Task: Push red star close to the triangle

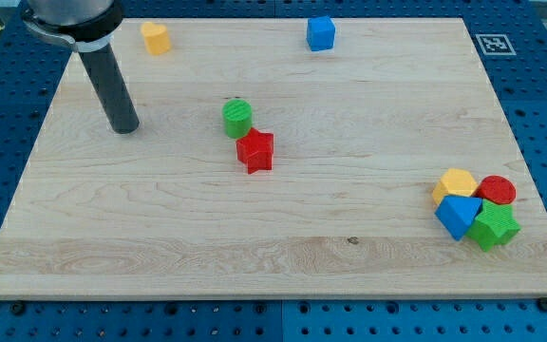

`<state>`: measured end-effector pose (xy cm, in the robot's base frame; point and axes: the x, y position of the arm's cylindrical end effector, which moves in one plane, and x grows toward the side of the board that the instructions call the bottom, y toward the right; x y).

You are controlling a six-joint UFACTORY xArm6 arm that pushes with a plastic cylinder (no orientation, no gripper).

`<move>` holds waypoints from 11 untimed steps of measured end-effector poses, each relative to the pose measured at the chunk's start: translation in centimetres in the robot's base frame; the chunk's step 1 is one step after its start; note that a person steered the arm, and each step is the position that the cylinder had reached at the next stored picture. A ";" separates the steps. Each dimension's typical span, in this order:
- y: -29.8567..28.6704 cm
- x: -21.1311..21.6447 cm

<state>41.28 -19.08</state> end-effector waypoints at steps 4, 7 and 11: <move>8.4 1.3; 15.1 2.9; 22.3 3.2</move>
<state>44.43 3.20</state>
